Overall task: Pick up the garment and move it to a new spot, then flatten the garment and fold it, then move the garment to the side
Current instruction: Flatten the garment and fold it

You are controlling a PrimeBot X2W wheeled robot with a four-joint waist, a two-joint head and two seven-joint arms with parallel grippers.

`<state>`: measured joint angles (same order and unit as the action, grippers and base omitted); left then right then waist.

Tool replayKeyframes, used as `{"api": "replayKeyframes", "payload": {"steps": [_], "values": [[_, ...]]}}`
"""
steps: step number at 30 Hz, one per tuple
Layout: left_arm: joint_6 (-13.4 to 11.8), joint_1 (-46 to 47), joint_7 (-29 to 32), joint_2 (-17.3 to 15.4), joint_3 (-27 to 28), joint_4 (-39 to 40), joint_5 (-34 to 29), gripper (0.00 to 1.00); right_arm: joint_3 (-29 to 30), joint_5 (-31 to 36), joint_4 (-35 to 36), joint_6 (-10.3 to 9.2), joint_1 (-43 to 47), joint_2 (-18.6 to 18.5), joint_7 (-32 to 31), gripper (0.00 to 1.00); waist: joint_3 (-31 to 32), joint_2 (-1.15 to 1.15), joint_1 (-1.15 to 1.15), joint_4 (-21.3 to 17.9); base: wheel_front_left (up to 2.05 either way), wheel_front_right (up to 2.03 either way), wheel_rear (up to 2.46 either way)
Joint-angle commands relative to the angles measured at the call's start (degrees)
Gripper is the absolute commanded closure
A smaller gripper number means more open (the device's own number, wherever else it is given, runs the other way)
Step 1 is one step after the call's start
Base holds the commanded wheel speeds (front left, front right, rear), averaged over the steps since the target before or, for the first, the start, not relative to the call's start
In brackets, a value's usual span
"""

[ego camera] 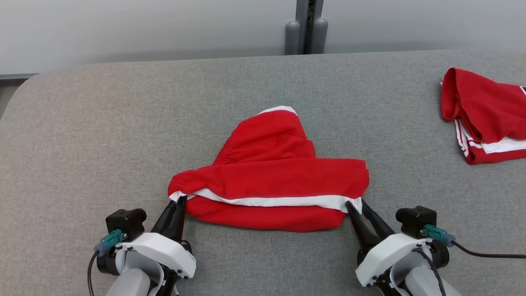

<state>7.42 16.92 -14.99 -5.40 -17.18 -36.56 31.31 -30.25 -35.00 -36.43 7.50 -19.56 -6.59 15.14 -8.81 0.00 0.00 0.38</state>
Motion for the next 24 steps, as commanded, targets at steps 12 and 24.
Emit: {"api": "replayKeyframes", "payload": {"steps": [12, 24], "values": [[0.0, -1.2, 0.3, -4.6, -4.9, 1.9, 3.2, 0.75, 13.2, 4.6, 10.5, -0.02, 1.6, -3.7, 0.0, 1.0, 3.5, 0.0, 0.0, -1.1, 0.0, 0.0, 0.0], [0.0, 0.0, 2.8, -7.3, -11.5, 2.7, 7.3, 0.0, 11.7, 6.0, 10.1, -0.01, 2.6, -4.4, 0.0, 1.0, 3.5, 0.0, 0.0, -0.8, 0.0, 0.0, 0.0]]}}
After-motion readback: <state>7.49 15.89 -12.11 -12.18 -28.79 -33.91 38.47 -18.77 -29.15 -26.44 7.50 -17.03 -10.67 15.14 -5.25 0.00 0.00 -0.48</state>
